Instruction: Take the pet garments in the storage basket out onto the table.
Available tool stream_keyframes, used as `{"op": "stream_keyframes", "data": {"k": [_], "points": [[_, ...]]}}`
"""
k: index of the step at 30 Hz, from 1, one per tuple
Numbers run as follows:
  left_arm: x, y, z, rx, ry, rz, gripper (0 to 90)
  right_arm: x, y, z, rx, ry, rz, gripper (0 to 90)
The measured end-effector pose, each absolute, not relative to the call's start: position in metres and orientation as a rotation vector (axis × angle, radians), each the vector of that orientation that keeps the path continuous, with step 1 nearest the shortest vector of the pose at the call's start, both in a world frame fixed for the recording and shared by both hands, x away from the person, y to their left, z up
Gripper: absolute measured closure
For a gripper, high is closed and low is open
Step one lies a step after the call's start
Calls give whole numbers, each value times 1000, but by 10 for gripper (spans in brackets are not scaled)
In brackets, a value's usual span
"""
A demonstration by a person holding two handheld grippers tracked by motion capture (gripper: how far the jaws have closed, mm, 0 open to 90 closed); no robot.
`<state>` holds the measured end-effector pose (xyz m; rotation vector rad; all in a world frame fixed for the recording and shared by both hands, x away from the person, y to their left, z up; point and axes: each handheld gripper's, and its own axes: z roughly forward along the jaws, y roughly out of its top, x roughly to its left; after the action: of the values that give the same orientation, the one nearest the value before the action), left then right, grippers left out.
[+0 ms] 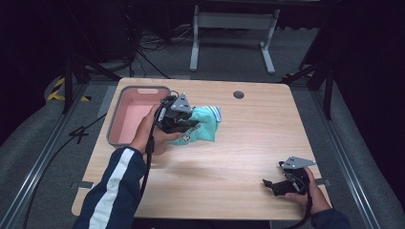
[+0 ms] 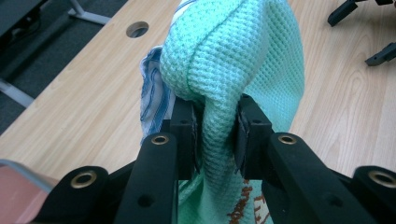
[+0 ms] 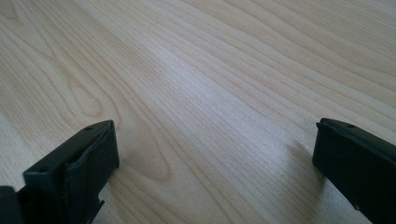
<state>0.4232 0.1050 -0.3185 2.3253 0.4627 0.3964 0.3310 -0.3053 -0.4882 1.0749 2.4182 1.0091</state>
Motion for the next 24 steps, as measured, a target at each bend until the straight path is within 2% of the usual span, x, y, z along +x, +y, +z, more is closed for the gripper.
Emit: {"op": "stream_keyframes", "data": {"k": [24], "points": [[434,35,-369,2443,421,331,724,331,-305,-488,1075,2418,1009,6]]}}
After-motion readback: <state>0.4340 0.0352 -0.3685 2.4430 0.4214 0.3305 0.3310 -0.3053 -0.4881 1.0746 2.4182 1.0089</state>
